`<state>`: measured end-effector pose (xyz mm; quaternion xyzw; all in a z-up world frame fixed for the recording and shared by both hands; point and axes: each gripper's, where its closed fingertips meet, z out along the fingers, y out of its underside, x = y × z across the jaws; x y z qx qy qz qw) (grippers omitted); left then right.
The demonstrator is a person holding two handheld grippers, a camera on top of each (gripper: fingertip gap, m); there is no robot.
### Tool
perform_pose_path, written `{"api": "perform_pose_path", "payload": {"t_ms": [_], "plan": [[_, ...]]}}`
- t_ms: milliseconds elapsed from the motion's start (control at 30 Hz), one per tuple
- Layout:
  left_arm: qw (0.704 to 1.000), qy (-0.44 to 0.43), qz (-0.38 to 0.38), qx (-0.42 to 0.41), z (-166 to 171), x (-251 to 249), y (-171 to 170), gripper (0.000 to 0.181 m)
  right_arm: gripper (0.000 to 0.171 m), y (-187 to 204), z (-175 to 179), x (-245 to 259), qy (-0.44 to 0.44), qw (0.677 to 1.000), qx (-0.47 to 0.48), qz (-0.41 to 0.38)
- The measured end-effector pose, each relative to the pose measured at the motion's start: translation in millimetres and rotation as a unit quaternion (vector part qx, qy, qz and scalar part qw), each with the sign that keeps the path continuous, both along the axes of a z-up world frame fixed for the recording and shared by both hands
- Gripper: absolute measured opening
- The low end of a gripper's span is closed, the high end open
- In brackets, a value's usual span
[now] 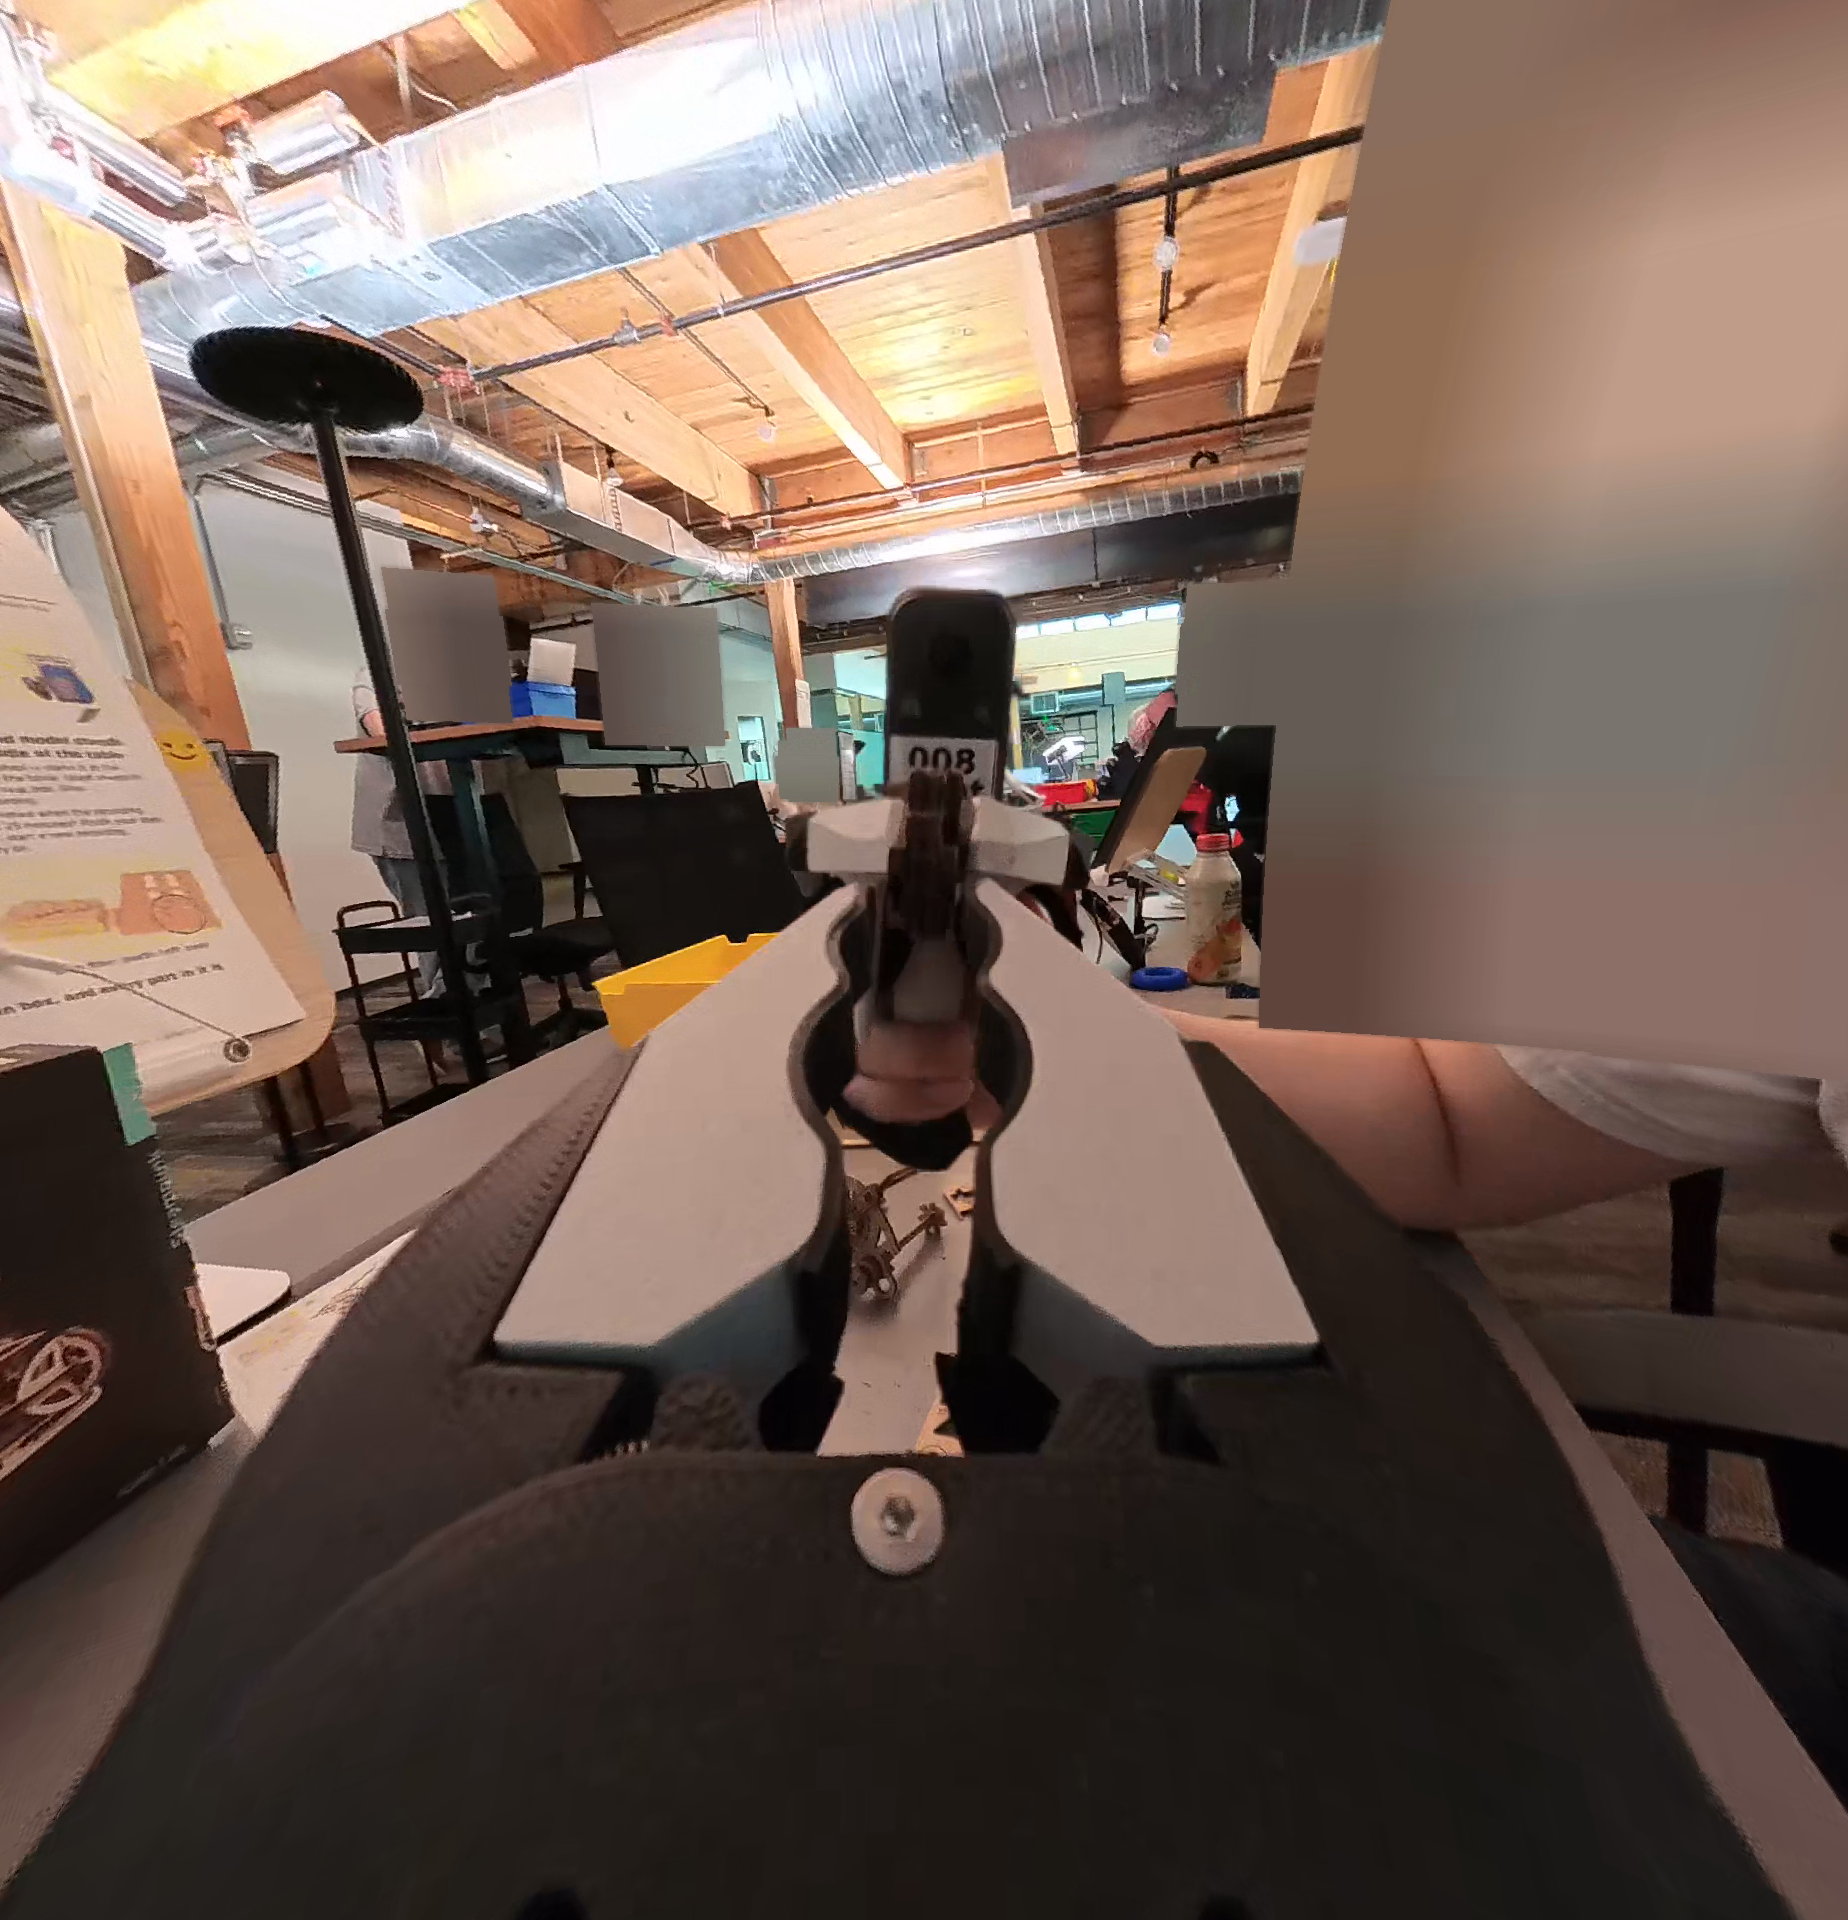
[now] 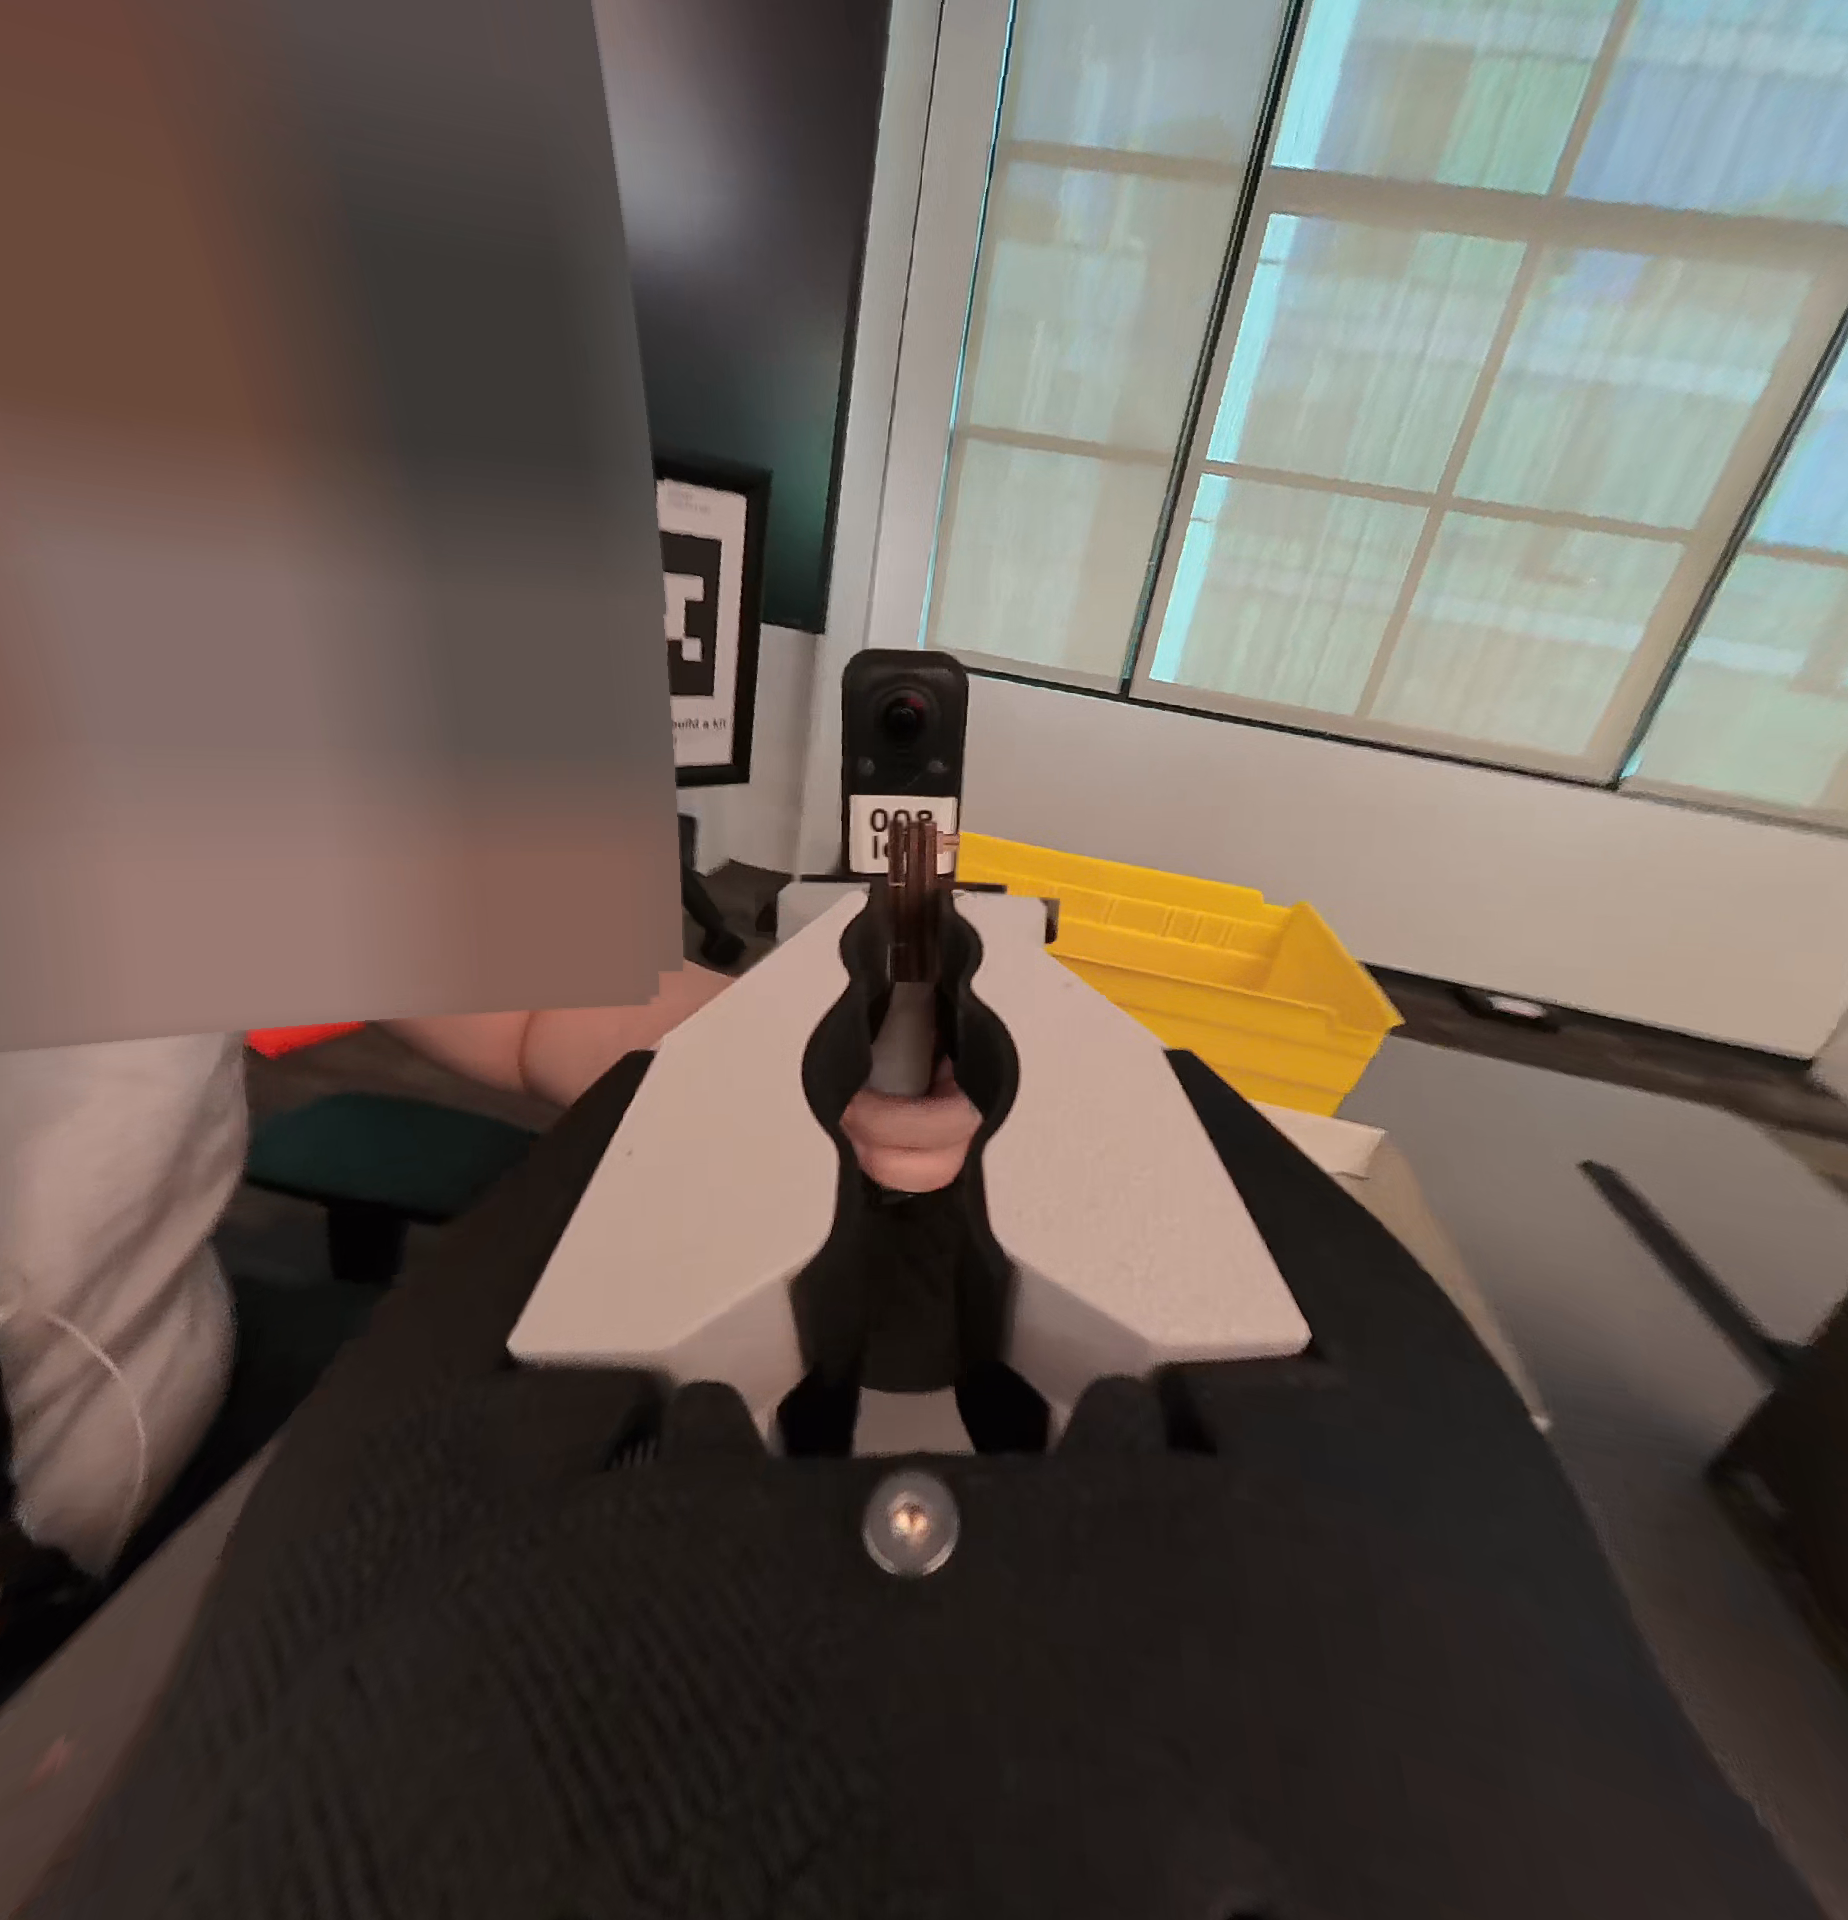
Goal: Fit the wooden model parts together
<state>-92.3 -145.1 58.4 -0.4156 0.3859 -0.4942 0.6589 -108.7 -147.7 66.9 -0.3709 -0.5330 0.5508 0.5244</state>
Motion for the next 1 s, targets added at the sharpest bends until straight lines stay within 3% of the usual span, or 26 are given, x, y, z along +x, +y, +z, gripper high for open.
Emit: {"api": "perform_pose_path", "payload": {"t_ms": [167, 267, 400, 567, 733, 1000], "plan": [[0.999, 0.021, 0.011, -0.033, -3.5, -2.9, 10.5, 0.009, 0.006, 12.8, -3.3, -2.7, 0.019, 0.998, -0.065, 0.002], [0.996, 0.011, -0.018, -0.086, -3.8, -5.0, 14.8, 0.009, 0.022, 23.4, -2.8, -2.6, 0.02, 0.996, -0.079, -0.023], [0.991, -0.01, -0.039, -0.13, -2.8, -8.9, 20.6, 0.009, 0.025, 28.2, 1.0, -1.3, 0.019, 0.995, -0.082, -0.046], [0.992, 0.008, -0.034, -0.12, -7.5, -3.9, 18.9, 0.009, 0.028, 30.1, 0.0, -9.1, 0.003, 0.991, -0.112, -0.067], [0.994, 0.027, -0.02, -0.101, -12.3, 0.7, 17.4, 0.009, 0.019, 23.4, -0.3, -13.1, -0.011, 0.99, -0.13, -0.056], [0.998, 0.035, -0.017, -0.058, -9.9, 3.2, 8.4, 0.01, 0.011, 12.2, 0.9, -14.9, -0.014, 0.995, -0.076, -0.059]]}}
